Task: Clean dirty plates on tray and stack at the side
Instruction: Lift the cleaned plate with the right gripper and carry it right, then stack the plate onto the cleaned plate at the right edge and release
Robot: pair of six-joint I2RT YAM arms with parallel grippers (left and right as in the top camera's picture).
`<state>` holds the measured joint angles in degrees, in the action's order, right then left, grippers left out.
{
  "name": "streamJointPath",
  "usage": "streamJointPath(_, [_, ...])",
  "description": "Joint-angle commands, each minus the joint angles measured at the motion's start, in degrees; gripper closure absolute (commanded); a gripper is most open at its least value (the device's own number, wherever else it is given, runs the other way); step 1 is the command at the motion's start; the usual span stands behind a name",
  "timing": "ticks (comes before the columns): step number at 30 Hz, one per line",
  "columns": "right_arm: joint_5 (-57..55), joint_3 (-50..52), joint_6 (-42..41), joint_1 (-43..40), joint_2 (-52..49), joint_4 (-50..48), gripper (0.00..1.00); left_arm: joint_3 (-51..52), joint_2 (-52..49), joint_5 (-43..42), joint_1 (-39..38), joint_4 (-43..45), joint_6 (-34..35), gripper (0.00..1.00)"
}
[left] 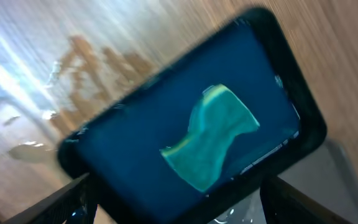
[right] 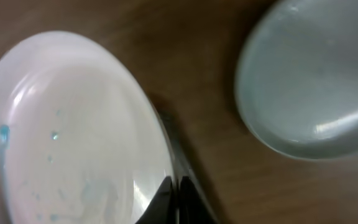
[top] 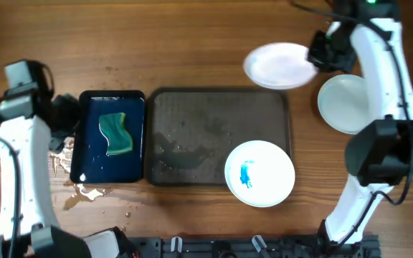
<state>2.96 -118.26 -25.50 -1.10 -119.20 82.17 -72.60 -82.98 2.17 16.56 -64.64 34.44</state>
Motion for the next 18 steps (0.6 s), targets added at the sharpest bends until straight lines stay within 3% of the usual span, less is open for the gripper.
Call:
streamJointPath(1, [-1.1,2.2,3.0,-4.7,1.6,3.6,0.95,-0.8,-3.8,-0.2,-5.8,2.1,0.4,0.2])
streamJointPath(8, [-3.7,12.2,3.5,-15.2,1.7,4.4,0.96,-0.8,-6.4,-0.2,-14.0,5.9,0.3,0.17])
streamJointPath(18, [-3.6,23.3,4.3,-26.3,1.7,-1.6,0.96,-0.8,-6.4,-0.2,-14.6,6.3,0.3,0.15])
